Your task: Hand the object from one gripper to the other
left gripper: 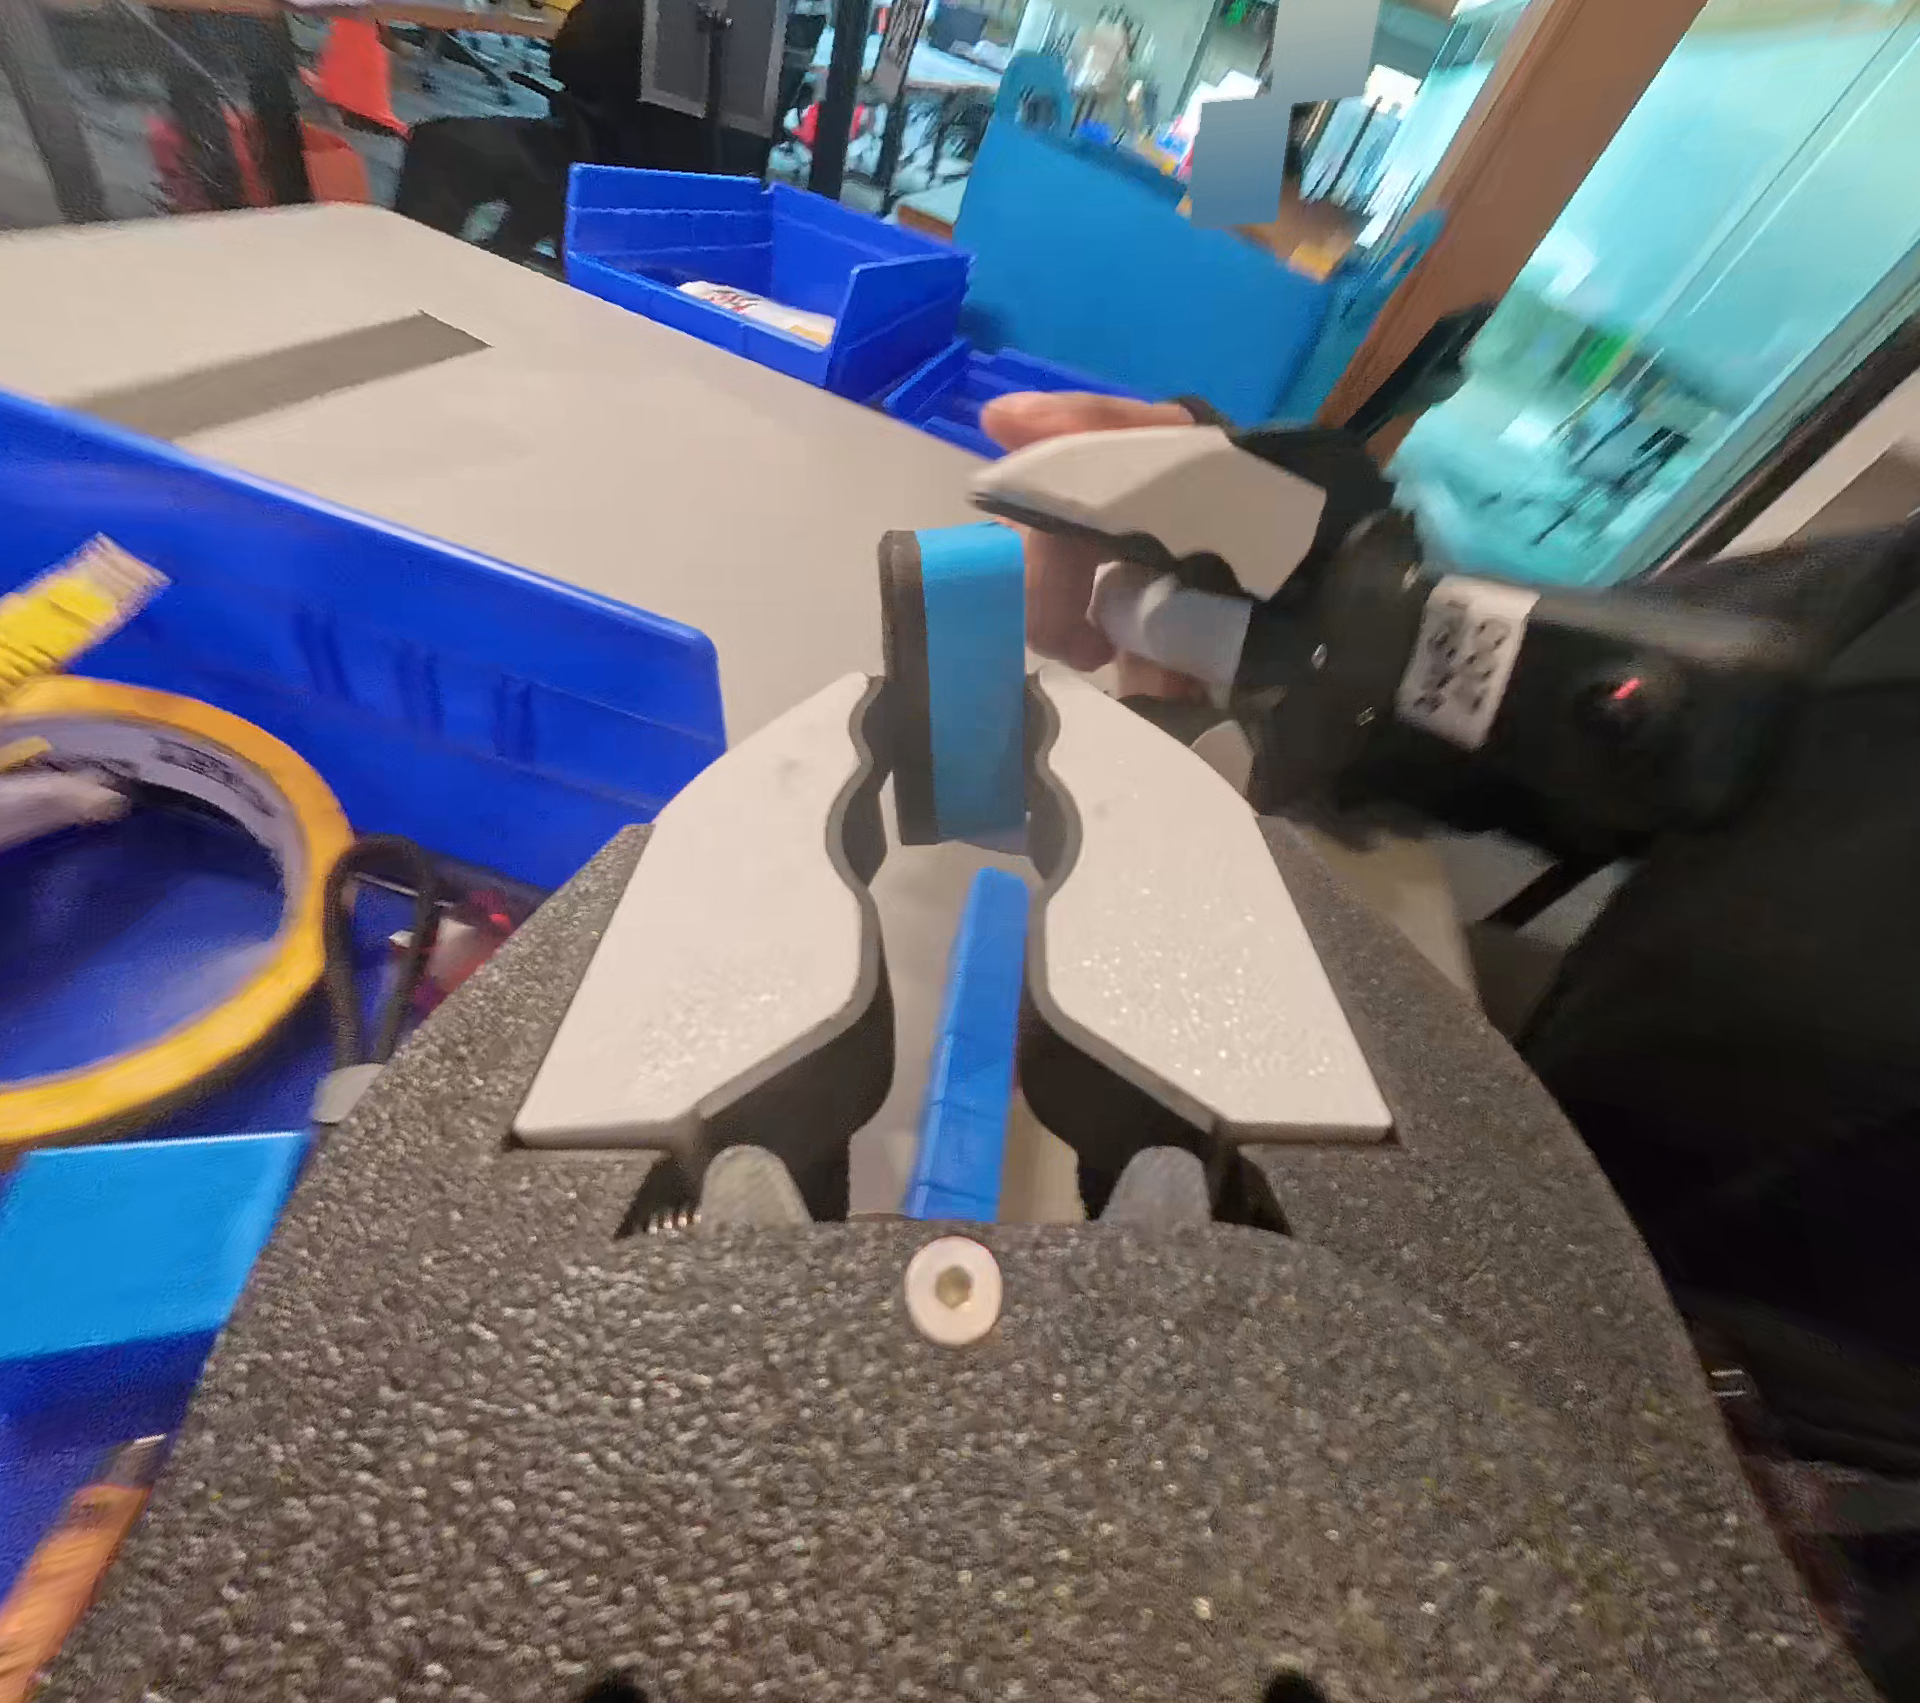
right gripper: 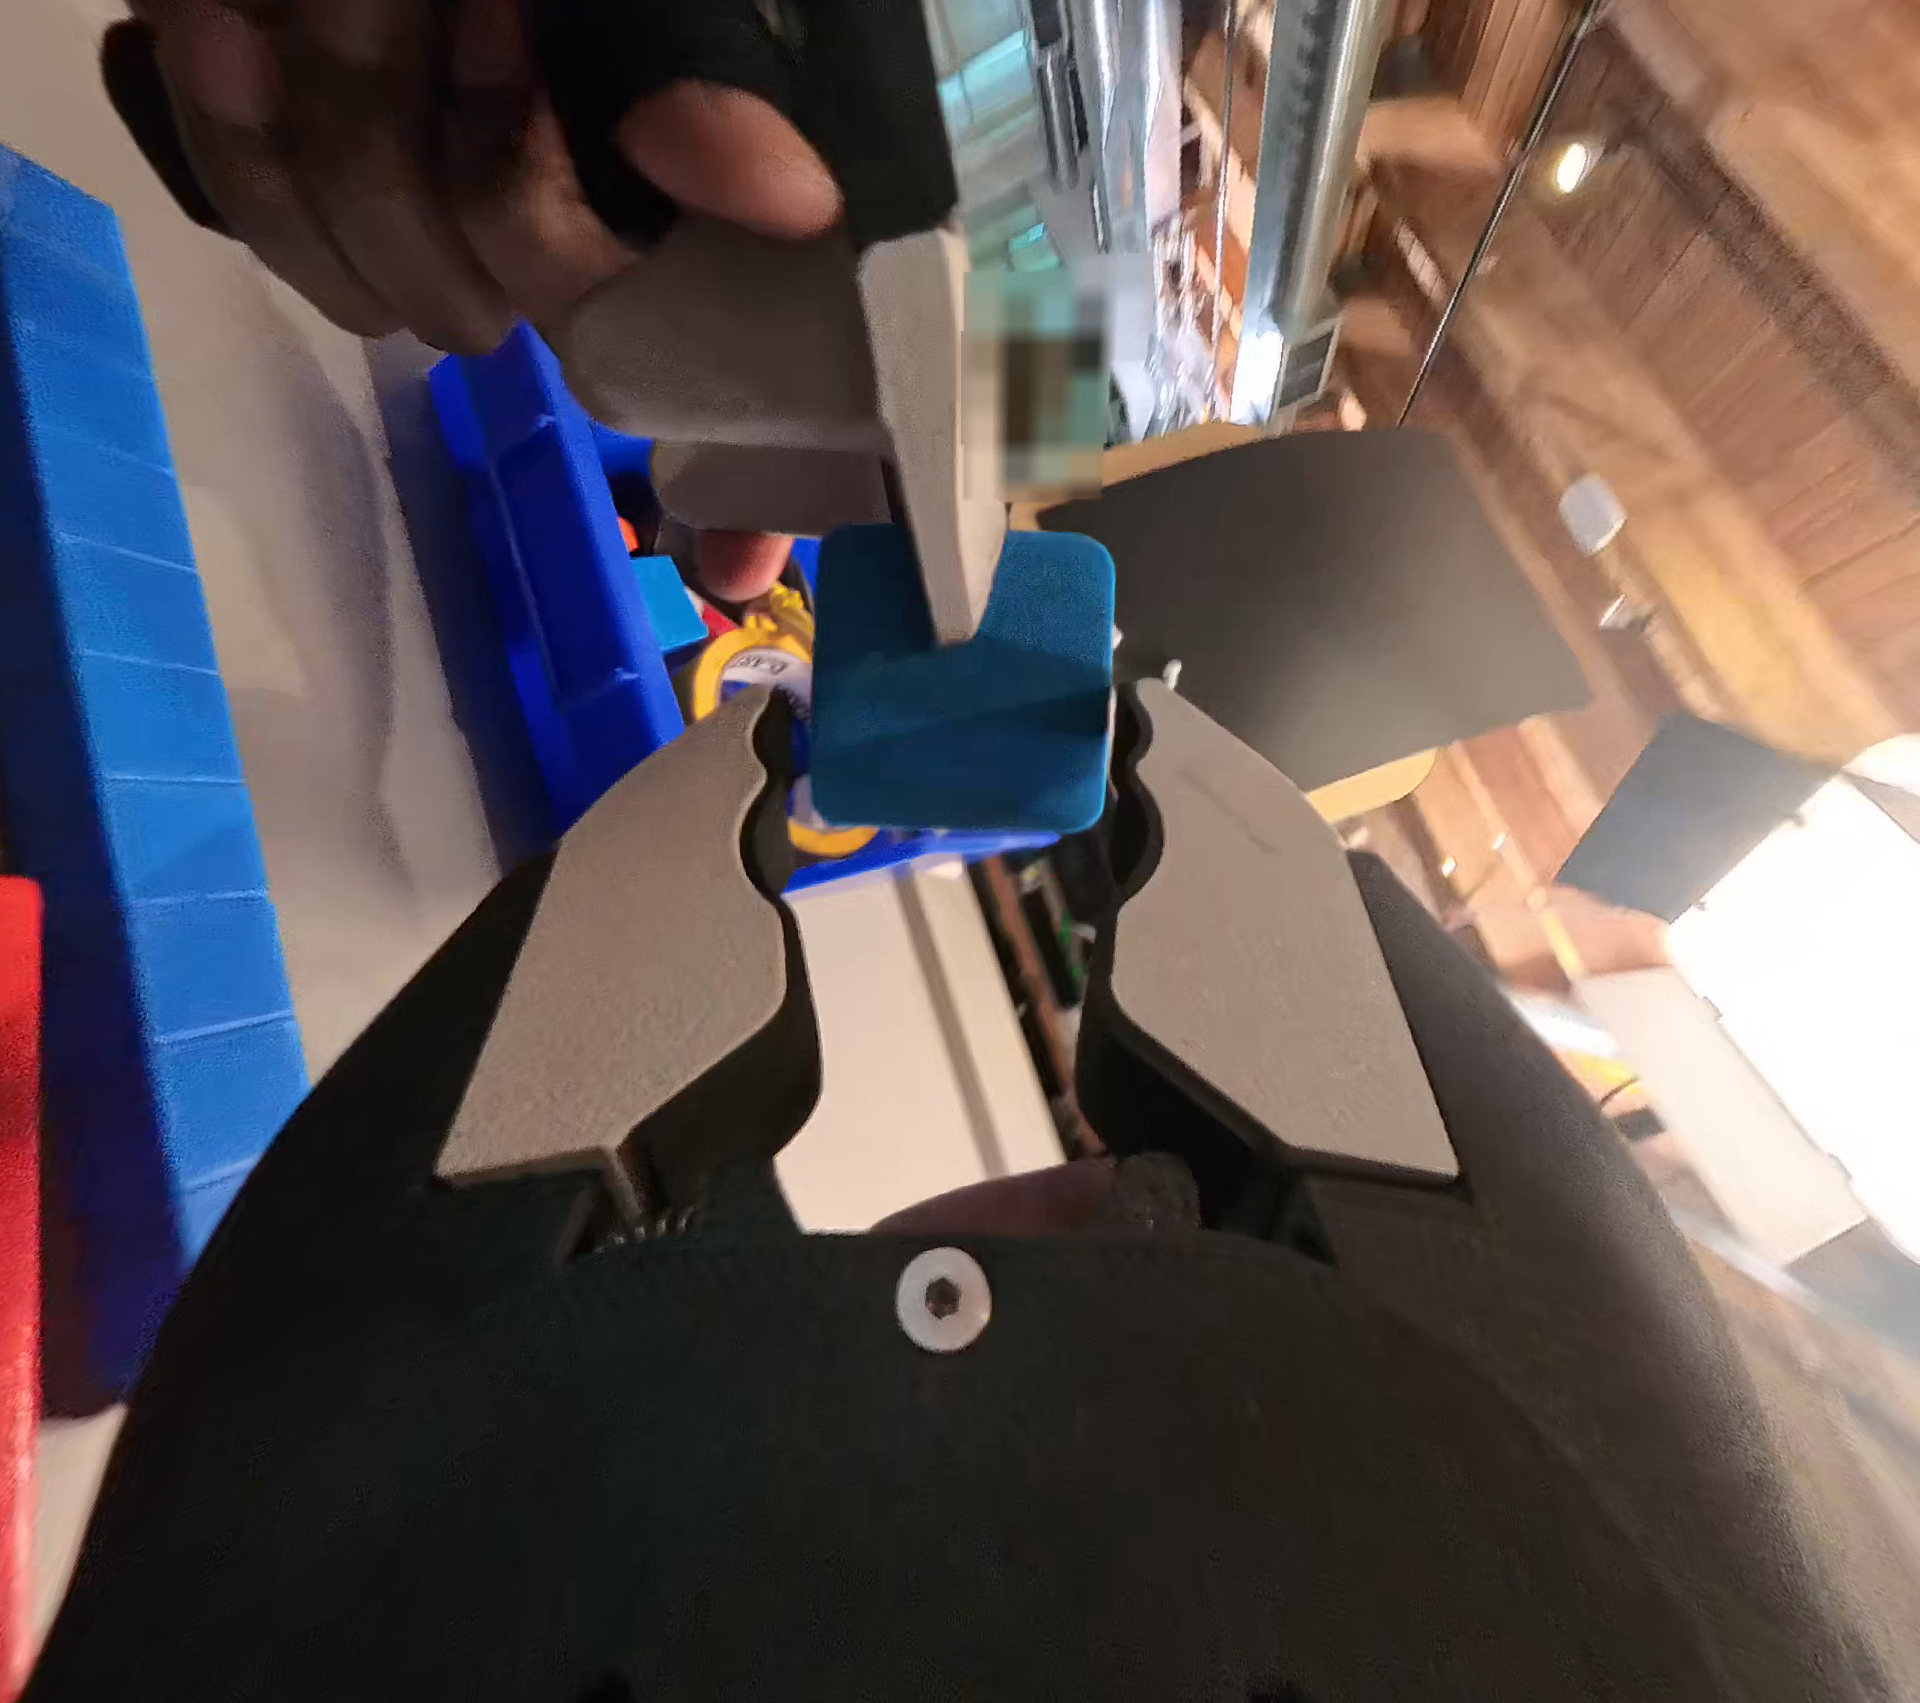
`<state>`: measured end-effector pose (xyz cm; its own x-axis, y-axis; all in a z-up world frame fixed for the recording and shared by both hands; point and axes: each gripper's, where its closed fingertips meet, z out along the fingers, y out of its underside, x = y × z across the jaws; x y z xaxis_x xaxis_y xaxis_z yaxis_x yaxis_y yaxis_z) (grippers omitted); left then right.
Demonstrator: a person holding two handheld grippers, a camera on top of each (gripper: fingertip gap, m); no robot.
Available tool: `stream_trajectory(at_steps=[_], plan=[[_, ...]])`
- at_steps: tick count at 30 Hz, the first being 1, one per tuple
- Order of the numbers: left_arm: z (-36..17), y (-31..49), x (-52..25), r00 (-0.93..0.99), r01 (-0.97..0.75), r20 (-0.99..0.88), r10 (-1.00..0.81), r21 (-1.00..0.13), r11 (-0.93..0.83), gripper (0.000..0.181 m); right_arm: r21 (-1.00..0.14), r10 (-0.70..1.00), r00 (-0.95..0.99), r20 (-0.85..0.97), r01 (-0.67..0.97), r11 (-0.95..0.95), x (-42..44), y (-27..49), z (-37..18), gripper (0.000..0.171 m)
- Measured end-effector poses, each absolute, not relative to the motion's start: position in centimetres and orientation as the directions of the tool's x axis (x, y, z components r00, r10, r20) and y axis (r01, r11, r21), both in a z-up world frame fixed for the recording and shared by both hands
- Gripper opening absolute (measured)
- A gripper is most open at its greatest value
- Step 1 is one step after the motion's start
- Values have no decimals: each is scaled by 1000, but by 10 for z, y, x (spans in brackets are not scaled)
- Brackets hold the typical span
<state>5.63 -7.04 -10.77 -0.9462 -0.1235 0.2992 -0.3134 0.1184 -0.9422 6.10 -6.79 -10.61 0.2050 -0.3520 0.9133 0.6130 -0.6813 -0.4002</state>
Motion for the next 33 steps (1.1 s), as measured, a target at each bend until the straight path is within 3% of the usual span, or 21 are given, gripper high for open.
stream_trajectory(at_steps=[5, 9, 13, 15, 16, 18, 21, 26, 29, 33], plan=[[-95, -65, 55, -720, -690, 690, 76, -723, 26, 24, -129, -228, -48, 972, 703, -699, 45, -80, -92, 62], [-101, -67, 49, -594, -792, 792, 138, -606, 72, 24, 71, -99, -225, 969, 642, -763, 51, -86, -93, 68], [-108, -74, 34, -542, -814, 825, 159, -562, 145, 24, 144, -42, -269, 962, 635, -759, 51, -78, -104, 63], [-110, -78, 29, -538, -811, 827, 160, -560, 167, 24, 141, -43, -259, 965, 648, -748, 48, -75, -107, 50], [-111, -79, 28, -554, -800, 818, 155, -575, 174, 25, 128, -53, -246, 968, 659, -741, 47, -74, -107, 36], [-110, -78, 32, -613, -762, 777, 140, -629, 154, 29, 56, -93, -184, 978, 671, -740, 48, -76, -106, 30], [-104, -73, 45, -777, -619, 625, 76, -780, 95, 56, -231, -251, 71, 965, 679, -696, 52, -78, -101, 27], [-88, -61, 37, -969, -231, 234, 78, -972, 46, 70, -672, -391, 551, 737, 529, -519, 46, -73, -105, 28], [-94, -62, 18, -983, -100, 113, 142, -990, 95, 74, -806, -404, 708, 579, 419, -419, 41, -71, -105, 27], [-96, -66, 20, -992, -41, 50, 113, -996, 80, 75, -875, -360, 817, 451, 325, -358, 33, -68, -112, 27]])
